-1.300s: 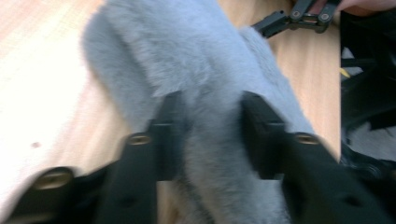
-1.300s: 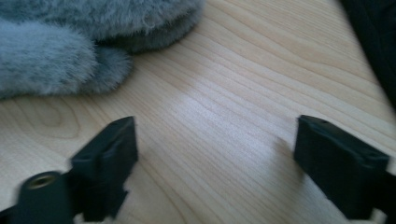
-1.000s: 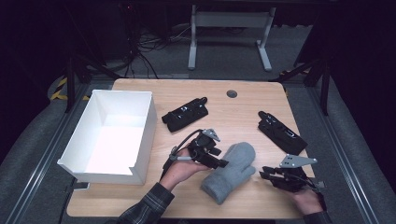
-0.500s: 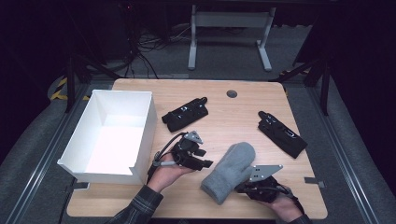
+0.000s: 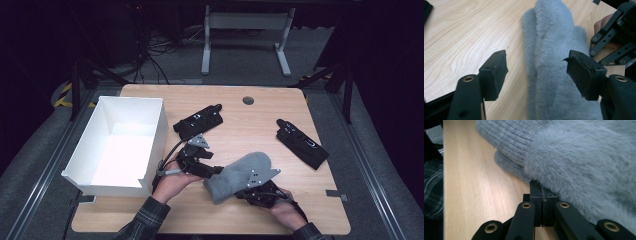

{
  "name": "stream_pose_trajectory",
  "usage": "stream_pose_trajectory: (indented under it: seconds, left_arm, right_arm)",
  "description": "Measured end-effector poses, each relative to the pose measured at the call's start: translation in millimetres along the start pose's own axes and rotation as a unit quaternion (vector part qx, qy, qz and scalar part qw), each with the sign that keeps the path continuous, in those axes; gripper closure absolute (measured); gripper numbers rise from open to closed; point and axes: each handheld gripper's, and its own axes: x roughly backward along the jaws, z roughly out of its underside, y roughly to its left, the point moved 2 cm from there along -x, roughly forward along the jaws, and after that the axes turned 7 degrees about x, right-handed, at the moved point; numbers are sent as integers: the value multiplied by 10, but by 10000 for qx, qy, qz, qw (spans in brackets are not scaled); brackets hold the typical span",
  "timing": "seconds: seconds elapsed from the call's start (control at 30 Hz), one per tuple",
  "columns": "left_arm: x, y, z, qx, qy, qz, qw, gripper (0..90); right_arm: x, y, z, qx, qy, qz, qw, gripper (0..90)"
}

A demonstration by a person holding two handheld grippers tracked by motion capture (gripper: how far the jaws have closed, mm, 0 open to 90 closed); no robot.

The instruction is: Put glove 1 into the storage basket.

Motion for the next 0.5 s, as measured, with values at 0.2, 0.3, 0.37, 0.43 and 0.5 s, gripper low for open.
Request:
stream_pose_trajectory:
  seconds: [0.2,0.3,0.37,0.43,0.5]
  left_arm:
    - [6,-59,-95,-209,-77,-77,9997,251]
    - [-42,-97,-168,-328,-55,-60,9994,209]
    - [-83,-120,-214,-378,13,-36,9993,187]
    - [-135,-134,-260,-416,22,-2,9991,166]
    - [-204,-144,-302,-453,69,-12,9989,155]
  right_arm:
    - [18,-3,-16,-22,-8,-2,10000,778]
    - [118,0,55,-85,30,89,9999,685]
    - [190,-13,119,-178,24,177,9997,652]
    - [251,-24,172,-263,37,257,9993,605]
    - [328,-50,232,-312,42,373,9988,567]
